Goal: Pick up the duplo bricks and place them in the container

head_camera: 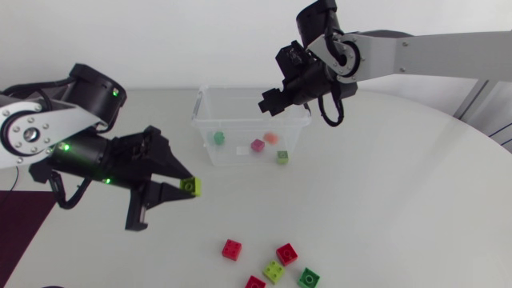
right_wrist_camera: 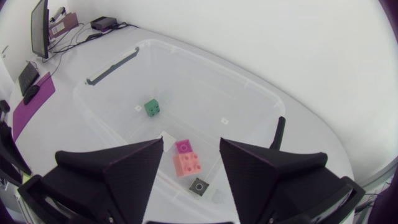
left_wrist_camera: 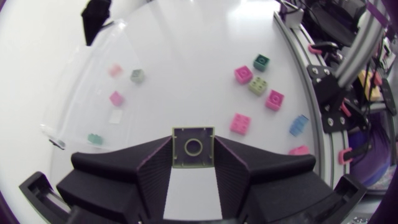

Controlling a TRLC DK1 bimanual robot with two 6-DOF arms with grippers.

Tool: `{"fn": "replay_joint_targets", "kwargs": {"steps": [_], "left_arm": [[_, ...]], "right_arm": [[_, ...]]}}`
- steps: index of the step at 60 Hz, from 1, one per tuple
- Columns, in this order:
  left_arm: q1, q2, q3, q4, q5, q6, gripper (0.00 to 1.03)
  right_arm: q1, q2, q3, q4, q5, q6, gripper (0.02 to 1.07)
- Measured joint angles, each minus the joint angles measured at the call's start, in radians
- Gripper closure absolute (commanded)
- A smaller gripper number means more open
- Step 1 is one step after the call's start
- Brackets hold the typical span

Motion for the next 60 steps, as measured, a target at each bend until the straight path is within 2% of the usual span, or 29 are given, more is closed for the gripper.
{"fn": "replay_joint_targets", "kwargs": {"steps": [3,11,14,24,28,33,44,47,49,50,51,53,54,57,60], "left_arm": [[0.013,0.042,0.06,0.072,0.017,-0.09,1.0],[0.024,0.171,0.212,0.161,0.021,-0.262,1.0],[0.024,0.236,0.276,0.223,0.022,-0.357,1.0],[0.028,0.383,0.446,0.291,0.016,-0.555,1.0],[0.028,0.433,0.492,0.336,-0.016,-0.627,1.0],[0.028,0.505,0.547,0.414,-0.1,-0.734,1.0],[0.015,0.61,0.609,0.444,-0.229,-0.853,1.0],[0.005,0.625,0.617,0.454,-0.268,-0.877,0.89],[-0.002,0.635,0.625,0.46,-0.285,-0.893,0.75],[-0.005,0.639,0.629,0.461,-0.292,-0.899,0.63],[-0.011,0.649,0.642,0.462,-0.303,-0.916,0.58],[-0.017,0.655,0.651,0.462,-0.317,-0.929,0.25],[-0.018,0.657,0.653,0.462,-0.322,-0.934,0.18],[-0.023,0.657,0.655,0.462,-0.327,-0.938,0.05],[-0.024,0.657,0.655,0.462,-0.332,-0.938,0.05]], "right_arm": [[-0.002,0.021,0.013,0.0,0.005,0.003,0.07],[-0.005,-0.003,0.009,-0.004,0.016,0.011,0.07],[-0.006,-0.06,-0.026,-0.003,0.016,0.011,0.07],[-0.006,-0.24,-0.16,-0.016,0.02,0.014,0.07],[-0.005,-0.299,-0.211,-0.031,0.02,0.015,0.07],[-0.002,-0.403,-0.338,-0.068,0.02,0.015,0.07],[0.063,-0.57,-0.533,-0.137,0.019,0.029,0.07],[0.088,-0.609,-0.577,-0.17,0.018,0.029,0.07],[0.101,-0.628,-0.598,-0.193,0.014,0.029,0.07],[0.106,-0.635,-0.606,-0.204,0.013,0.028,0.07],[0.122,-0.655,-0.633,-0.227,0.011,0.024,0.07],[0.141,-0.67,-0.658,-0.251,0.011,0.021,0.07],[0.148,-0.674,-0.666,-0.26,0.011,0.02,0.07],[0.181,-0.682,-0.693,-0.294,0.011,0.014,0.07],[0.218,-0.684,-0.715,-0.32,0.011,0.014,0.07]]}}
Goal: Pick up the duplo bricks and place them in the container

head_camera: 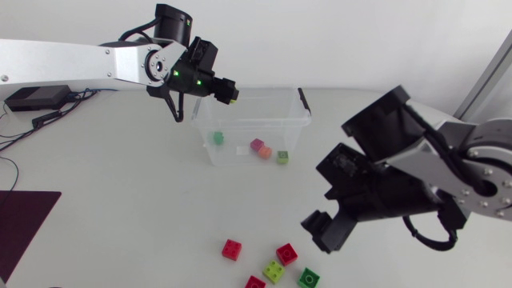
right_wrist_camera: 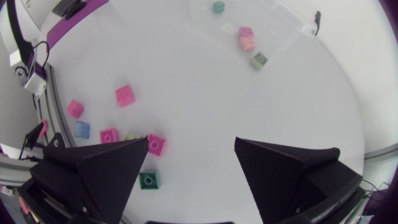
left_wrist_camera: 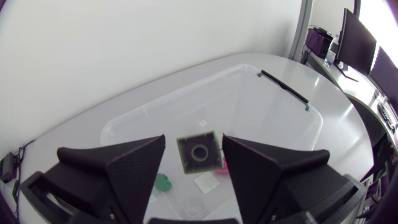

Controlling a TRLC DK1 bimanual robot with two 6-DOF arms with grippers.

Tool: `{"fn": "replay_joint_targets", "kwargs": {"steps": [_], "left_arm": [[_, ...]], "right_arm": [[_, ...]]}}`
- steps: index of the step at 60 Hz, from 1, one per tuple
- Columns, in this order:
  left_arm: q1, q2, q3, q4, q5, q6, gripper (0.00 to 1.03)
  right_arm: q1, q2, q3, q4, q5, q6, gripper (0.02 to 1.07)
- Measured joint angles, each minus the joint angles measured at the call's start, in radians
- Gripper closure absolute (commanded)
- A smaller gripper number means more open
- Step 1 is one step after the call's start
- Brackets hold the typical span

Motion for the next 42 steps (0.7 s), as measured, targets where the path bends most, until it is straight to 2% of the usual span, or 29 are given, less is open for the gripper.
{"fn": "replay_joint_targets", "kwargs": {"steps": [11,17,29,42], "left_arm": [[0.001,-0.057,-0.015,-0.005,-0.02,0.0,0.05],[0.001,-0.139,-0.053,-0.057,-0.024,0.014,0.05],[-0.001,-0.317,-0.206,-0.306,-0.024,0.216,0.05],[-0.032,-0.421,-0.39,-0.475,-0.029,0.373,0.05]], "right_arm": [[0.102,0.034,-0.047,-0.037,0.001,0.0,0.07],[0.138,0.077,-0.066,-0.047,0.002,0.0,0.07],[0.178,0.206,-0.082,-0.062,0.016,0.0,0.12],[0.2,0.318,-0.082,-0.058,0.016,0.0,0.12]]}}
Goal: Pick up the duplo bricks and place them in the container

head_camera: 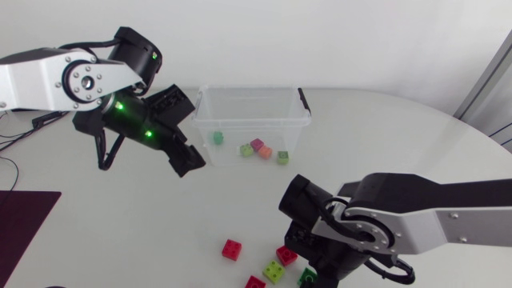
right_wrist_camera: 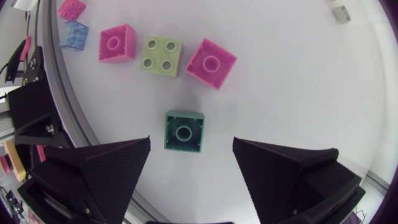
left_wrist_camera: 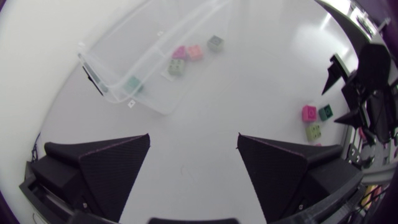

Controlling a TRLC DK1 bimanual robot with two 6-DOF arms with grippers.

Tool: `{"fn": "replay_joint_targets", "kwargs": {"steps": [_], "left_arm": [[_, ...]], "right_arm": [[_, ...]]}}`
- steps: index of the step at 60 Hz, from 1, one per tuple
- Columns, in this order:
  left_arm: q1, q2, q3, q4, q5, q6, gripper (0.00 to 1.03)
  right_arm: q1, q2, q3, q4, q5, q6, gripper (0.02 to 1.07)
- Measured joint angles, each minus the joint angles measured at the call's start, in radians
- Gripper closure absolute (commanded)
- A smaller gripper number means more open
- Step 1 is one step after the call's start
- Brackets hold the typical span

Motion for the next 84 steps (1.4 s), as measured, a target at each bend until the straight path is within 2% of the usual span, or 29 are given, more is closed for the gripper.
{"fn": "replay_joint_targets", "kwargs": {"steps": [9,14,17,20,27,34,50,57,65,76,84], "left_arm": [[-0.069,-0.089,-0.137,-0.048,0.002,0.087,0.05],[-0.105,-0.129,-0.203,-0.079,0.001,0.121,0.05],[-0.135,-0.153,-0.241,-0.101,0.001,0.135,0.05],[-0.162,-0.174,-0.275,-0.111,0.001,0.153,0.05],[-0.228,-0.222,-0.361,-0.151,0.002,0.191,0.05],[-0.274,-0.224,-0.393,-0.187,0.002,0.193,0.05],[-0.465,-0.177,-0.438,-0.222,0.002,0.081,0.05],[-0.485,-0.155,-0.438,-0.224,0.002,0.05,0.05],[-0.493,-0.091,-0.439,-0.211,0.048,0.023,0.05],[-0.505,-0.06,-0.444,-0.148,0.066,-0.02,0.06],[-0.513,-0.021,-0.469,-0.096,0.066,-0.038,0.11]], "right_arm": [[0.004,0.039,0.0,0.042,0.0,0.0,0.23],[0.006,0.066,-0.001,0.074,0.0,0.0,0.44],[0.01,0.082,-0.008,0.091,0.0,0.0,0.65],[0.011,0.089,-0.016,0.099,0.0,-0.004,0.72],[0.008,0.08,-0.019,0.093,0.001,-0.015,0.75],[-0.007,0.018,-0.012,0.031,0.027,-0.024,0.75],[-0.132,-0.105,0.188,-0.098,0.075,-0.046,0.75],[-0.178,-0.115,0.262,-0.108,0.081,-0.053,0.75],[-0.214,-0.119,0.339,-0.123,0.082,-0.053,0.75],[-0.291,-0.118,0.464,-0.124,0.082,-0.053,0.75],[-0.329,-0.113,0.526,-0.081,0.078,-0.053,0.75]]}}
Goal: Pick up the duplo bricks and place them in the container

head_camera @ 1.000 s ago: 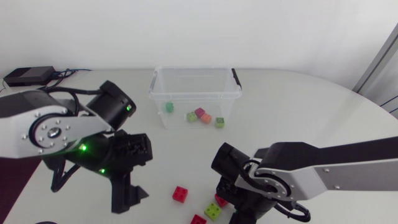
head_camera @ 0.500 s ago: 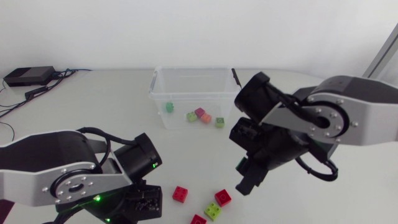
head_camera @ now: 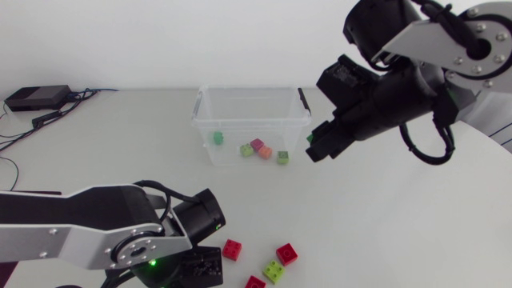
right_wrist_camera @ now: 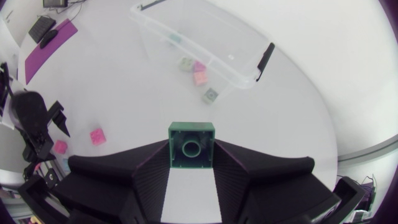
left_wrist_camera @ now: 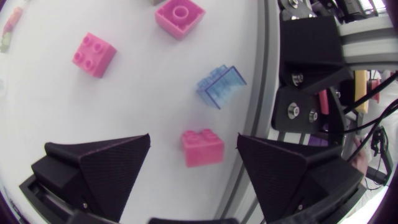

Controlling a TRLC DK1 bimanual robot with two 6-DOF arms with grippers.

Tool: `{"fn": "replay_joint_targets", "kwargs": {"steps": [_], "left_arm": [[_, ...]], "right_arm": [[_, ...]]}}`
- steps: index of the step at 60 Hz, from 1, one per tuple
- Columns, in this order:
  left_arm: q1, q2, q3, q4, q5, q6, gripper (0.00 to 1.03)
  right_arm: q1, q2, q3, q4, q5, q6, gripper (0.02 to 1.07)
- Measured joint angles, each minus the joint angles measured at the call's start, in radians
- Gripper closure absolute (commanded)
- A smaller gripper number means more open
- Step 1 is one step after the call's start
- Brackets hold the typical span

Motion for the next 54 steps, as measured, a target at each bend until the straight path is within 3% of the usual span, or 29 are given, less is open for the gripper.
{"fn": "replay_joint_targets", "kwargs": {"steps": [5,10,11,16,17,23,27,28,29,45,50,54], "left_arm": [[-0.008,0.009,-0.023,0.015,0.0,-0.018,0.17],[-0.011,0.009,-0.037,0.028,0.0,-0.025,0.32],[-0.011,0.009,-0.039,0.03,0.0,-0.025,0.39],[-0.011,0.02,-0.043,0.043,0.0,-0.036,0.52],[-0.011,0.023,-0.044,0.047,0.0,-0.037,0.59],[-0.01,0.027,-0.048,0.068,0.0,-0.047,0.8],[-0.009,0.027,-0.049,0.073,0.0,-0.051,0.88],[-0.009,0.024,-0.049,0.072,0.0,-0.052,0.98],[-0.008,0.023,-0.048,0.072,0.001,-0.053,1.0],[-0.002,-0.046,-0.051,0.019,0.0,-0.067,1.0],[0.052,-0.141,-0.043,-0.008,-0.009,-0.066,1.0],[0.101,-0.19,-0.015,-0.031,-0.022,-0.061,1.0]], "right_arm": [[-0.017,0.013,0.032,0.056,-0.005,0.001,0.75],[-0.025,0.027,0.047,0.143,-0.026,0.011,0.75],[-0.026,0.03,0.047,0.162,-0.028,0.016,0.75],[-0.028,0.055,0.048,0.251,-0.046,0.023,0.75],[-0.029,0.061,0.048,0.269,-0.049,0.023,0.75],[-0.047,0.12,0.059,0.354,-0.07,0.031,0.75],[-0.063,0.167,0.07,0.402,-0.083,0.039,0.75],[-0.069,0.183,0.074,0.409,-0.084,0.042,0.75],[-0.072,0.19,0.077,0.416,-0.086,0.042,0.75],[-0.103,0.343,0.153,0.526,-0.101,0.05,0.69],[-0.102,0.412,0.198,0.526,-0.101,0.054,0.46],[-0.101,0.452,0.232,0.524,-0.1,0.058,0.2]]}}
